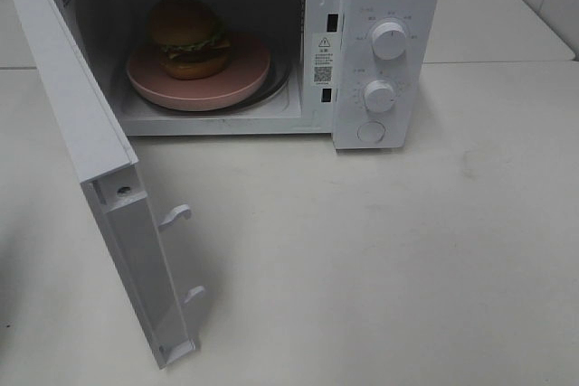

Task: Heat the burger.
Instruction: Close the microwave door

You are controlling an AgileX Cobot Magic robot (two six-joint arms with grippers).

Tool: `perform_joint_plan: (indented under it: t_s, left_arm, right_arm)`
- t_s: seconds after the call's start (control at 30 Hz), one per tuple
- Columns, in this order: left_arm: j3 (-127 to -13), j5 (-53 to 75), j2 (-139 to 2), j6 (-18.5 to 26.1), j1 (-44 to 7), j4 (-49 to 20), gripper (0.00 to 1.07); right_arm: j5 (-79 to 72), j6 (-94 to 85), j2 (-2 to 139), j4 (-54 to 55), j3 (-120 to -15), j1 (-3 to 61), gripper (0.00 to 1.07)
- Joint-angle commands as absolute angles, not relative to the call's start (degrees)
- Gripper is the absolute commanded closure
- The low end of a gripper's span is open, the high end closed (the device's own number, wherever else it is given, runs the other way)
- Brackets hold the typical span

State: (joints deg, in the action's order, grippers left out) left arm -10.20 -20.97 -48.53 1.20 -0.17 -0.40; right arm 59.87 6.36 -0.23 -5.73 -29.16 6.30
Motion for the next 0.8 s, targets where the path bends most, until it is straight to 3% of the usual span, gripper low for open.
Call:
perform_joint_plan:
  t_s: [0.03,0.1,0.13,0.2,0.3,0.5,0.63,0.8]
  left_arm:
    - [-10.03,-24.92,-51.62,0.69,0.11,3.32,1.07]
    - [-10.03,-28.02,-55.58,-1.03,0.11,7.96,1.07]
    - [-10.03,-28.02,-55.58,-1.03,0.11,7.96,1.07]
    - [-10.08,-31.51,-59.19,-5.39,0.11,10.89,1.07]
    - [-10.08,-32.89,-60.33,-6.82,0.11,12.09,1.07]
    - [-11.12,-42.11,-67.49,-12.61,-0.52,22.75,1.07]
    - [-12.26,-42.4,-69.84,-12.15,-3.44,22.52,1.07]
    - [-13.81,-43.54,-74.48,-8.54,-9.51,19.31,1.07]
  right_arm:
    - [59.47,5.84,-1.78,-5.73,-29.05,6.07,0.32]
    - [59.47,5.84,-1.78,-5.73,-29.05,6.07,0.32]
    - [59.47,5.84,-1.78,-5.73,-29.05,6.07,0.32]
    - [59.47,5.96,-1.78,-5.73,-29.05,6.07,0.32]
    - [59.47,5.96,-1.78,-5.73,-29.05,6.07,0.32]
    - [59.47,5.96,-1.78,-5.73,-29.05,6.07,0.32]
    - [59.47,5.96,-1.78,-5.73,-29.05,6.07,0.32]
    - [59.47,5.96,-1.78,-5.73,-29.05,6.07,0.32]
